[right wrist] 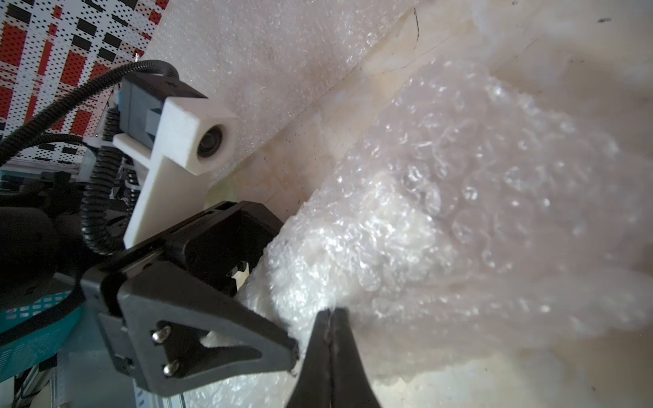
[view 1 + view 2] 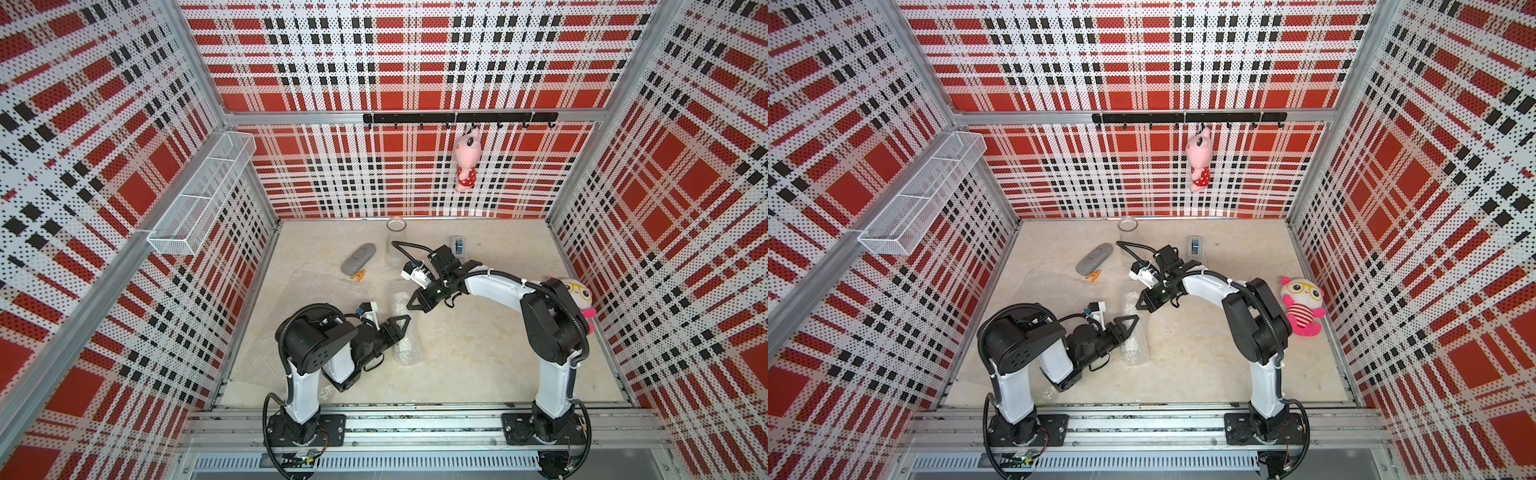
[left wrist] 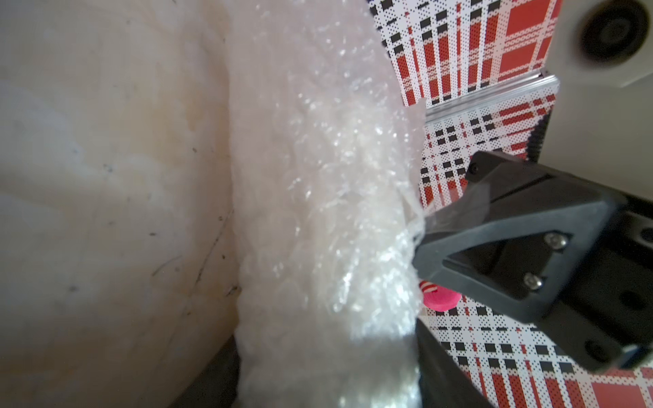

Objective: Wrap vases in bubble wrap
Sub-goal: Stick the tape on the bubble wrap.

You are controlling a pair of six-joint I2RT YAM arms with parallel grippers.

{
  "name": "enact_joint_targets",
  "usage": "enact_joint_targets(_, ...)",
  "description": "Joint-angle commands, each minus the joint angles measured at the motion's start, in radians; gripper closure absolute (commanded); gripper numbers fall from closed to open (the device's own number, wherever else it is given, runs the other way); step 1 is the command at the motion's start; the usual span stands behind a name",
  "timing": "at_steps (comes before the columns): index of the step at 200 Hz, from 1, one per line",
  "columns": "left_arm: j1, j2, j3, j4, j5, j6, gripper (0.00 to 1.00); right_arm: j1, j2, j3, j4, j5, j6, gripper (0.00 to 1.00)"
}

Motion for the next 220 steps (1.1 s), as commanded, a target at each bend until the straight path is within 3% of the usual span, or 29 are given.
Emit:
enact_joint_targets(1,0.0,0.04,-0.017,-0.131,-0.001,0.04,0.66,0.024,0.04,0.024,-0.036,0.045,-0.038,1.0)
enact_joint_targets(120,-0.003,0.034,-0.018,-0.137,-0.009,0.042,0.67,0.061,0.012,-0.026,0.06,0.257,-0.01,0.96)
enact_joint_targets(162,-0.004,0.033,-0.017,-0.139,-0.009,0.042,0.67,0.077,-0.008,-0.024,0.114,0.268,0.009,0.85)
enact_joint_targets(190,-0.004,0.032,-0.017,-0.14,-0.01,0.041,0.67,0.077,-0.052,-0.032,0.141,0.286,0.013,0.64)
enact_joint_targets(220,-0.004,0.032,-0.017,-0.139,-0.01,0.041,0.67,0.077,-0.095,-0.045,0.141,0.322,0.003,0.56)
